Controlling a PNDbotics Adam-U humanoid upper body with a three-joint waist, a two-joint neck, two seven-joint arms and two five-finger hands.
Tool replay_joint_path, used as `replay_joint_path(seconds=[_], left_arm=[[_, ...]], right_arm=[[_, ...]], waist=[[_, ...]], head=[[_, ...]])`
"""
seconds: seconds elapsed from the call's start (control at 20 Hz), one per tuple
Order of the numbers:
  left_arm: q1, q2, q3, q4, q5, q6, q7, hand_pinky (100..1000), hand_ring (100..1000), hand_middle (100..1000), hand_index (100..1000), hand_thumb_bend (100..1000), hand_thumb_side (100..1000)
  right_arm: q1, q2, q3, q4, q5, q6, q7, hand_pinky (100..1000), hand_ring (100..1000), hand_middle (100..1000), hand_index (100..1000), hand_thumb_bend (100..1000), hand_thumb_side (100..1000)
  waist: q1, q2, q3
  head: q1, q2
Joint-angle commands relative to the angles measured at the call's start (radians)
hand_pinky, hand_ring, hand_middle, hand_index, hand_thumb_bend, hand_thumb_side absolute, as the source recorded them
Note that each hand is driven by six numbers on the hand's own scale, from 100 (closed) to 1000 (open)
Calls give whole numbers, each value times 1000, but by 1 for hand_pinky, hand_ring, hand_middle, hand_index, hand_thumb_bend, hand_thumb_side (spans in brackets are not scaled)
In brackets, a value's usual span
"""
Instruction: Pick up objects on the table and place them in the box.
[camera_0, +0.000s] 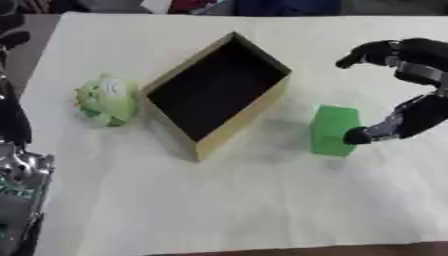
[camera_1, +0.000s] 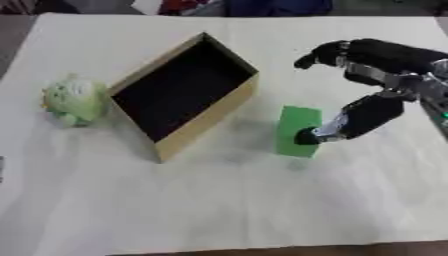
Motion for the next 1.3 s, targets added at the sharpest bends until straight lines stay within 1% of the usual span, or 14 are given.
replay_joint_path(seconds=[0.05,0.2,0.35,0.4,0.65,0.95,1.0,1.2,1.3], left_arm=[[-13,4,-1,-16,3,-1,-2,714,737,706,813,265,1000],[-13,3,-2,-16,3,-2,-2,714,737,706,812,264,1000],[-14,2,-2,-16,4,-2,-2,714,737,706,812,263,1000],[-14,2,-3,-16,4,-2,-3,714,737,706,811,263,1000],[-15,-1,-4,-16,4,-2,-4,715,737,707,811,260,1000],[-16,-3,-4,-16,5,-2,-6,715,737,707,810,260,1000],[-16,-3,-4,-16,6,-3,-6,715,738,707,809,260,1000],[-16,-4,-4,-16,6,-4,-8,716,738,707,809,258,1000],[-16,-4,-4,-16,5,-4,-10,716,738,707,808,254,1000]], right_arm=[[-13,1,7,29,32,7,-17,964,991,835,936,744,763],[-7,16,17,60,54,6,-26,965,992,834,935,765,769],[-4,27,24,80,73,-4,-31,965,992,831,933,791,745],[-3,30,26,85,79,-9,-32,965,992,826,929,806,720],[-2,43,30,103,111,-27,-50,959,985,813,911,819,687],[0,62,33,167,172,-30,-91,952,980,781,882,789,681],[0,65,33,178,180,-31,-99,948,975,764,867,761,678],[0,73,36,214,206,-36,-127,945,970,738,847,743,657],[0,75,39,221,211,-42,-134,942,964,718,838,716,648]], waist=[[0,-17,1],[1,-13,3],[1,-10,5],[1,-8,5],[2,-3,8],[4,-3,11],[4,-3,11],[5,-4,12],[5,-4,11]], head=[[-3,-11],[-5,-11],[-5,-12],[-5,-12],[-5,-13],[-6,-16],[-6,-16],[-6,-18],[-6,-18]])
